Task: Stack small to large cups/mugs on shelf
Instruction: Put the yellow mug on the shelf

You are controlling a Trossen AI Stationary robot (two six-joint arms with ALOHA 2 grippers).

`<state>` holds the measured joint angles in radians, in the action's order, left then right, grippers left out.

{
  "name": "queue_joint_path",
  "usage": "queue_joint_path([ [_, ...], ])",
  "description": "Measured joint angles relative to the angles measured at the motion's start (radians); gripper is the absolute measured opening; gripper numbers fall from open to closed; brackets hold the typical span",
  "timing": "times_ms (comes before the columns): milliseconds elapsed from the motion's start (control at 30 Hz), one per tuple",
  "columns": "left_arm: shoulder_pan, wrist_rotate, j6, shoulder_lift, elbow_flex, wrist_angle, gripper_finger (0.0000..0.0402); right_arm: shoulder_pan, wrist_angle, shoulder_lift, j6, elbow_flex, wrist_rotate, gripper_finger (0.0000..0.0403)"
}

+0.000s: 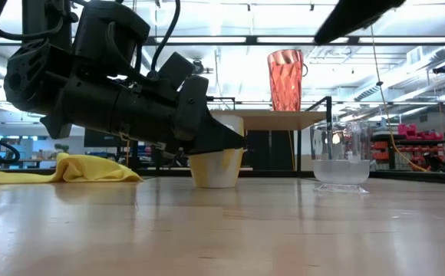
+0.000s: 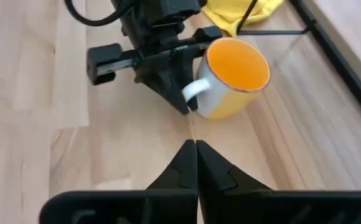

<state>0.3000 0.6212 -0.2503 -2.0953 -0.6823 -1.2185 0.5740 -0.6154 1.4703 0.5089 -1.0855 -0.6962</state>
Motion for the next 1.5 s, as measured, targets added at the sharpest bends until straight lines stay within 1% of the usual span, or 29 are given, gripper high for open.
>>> queue_joint_path([
  [133, 0.0, 0.0, 0.005, 0.001, 0.0, 0.009, 0.0046, 0.113, -0.035, -0.002, 0.099, 0.0, -0.096, 0.0],
  [300, 0.001, -0.002, 0.098, 0.001, 0.0, 0.027, 0.0046, 0.249, -0.036, 0.037, 0.19, 0.0, -0.226, 0.0],
  [400, 0.0, -0.006, 0.129, 0.001, 0.0, 0.03, 0.0046, 0.314, -0.036, 0.064, 0.245, 0.0, -0.296, 0.0],
  [533, -0.003, -0.04, 0.132, 0.002, 0.001, 0.028, 0.0046, 0.361, -0.035, 0.098, 0.305, 0.0, -0.344, 0.0],
  [733, -0.003, -0.073, 0.145, 0.049, 0.002, 0.081, 0.0046, 0.372, -0.035, 0.14, 0.334, 0.0, -0.349, 0.0],
  [967, -0.003, -0.089, 0.191, 0.237, 0.002, 0.321, 0.0046, 0.378, -0.035, 0.147, 0.363, 0.0, -0.346, 0.0],
  [1067, -0.01, -0.087, 0.227, 0.332, 0.002, 0.398, 0.0046, 0.385, -0.034, 0.147, 0.364, 0.0, -0.343, 0.0],
  [1167, -0.028, -0.112, 0.265, 0.427, 0.002, 0.456, 0.0046, 0.387, -0.034, 0.147, 0.365, 0.0, -0.344, 0.0],
  [1333, -0.099, -0.22, 0.315, 0.581, 0.002, 0.503, 0.0046, 0.392, -0.033, 0.147, 0.365, 0.0, -0.347, 0.0],
  [1500, -0.212, -0.356, 0.316, 0.692, 0.002, 0.572, 0.0046, 0.391, -0.034, 0.147, 0.363, 0.0, -0.347, 0.0],
])
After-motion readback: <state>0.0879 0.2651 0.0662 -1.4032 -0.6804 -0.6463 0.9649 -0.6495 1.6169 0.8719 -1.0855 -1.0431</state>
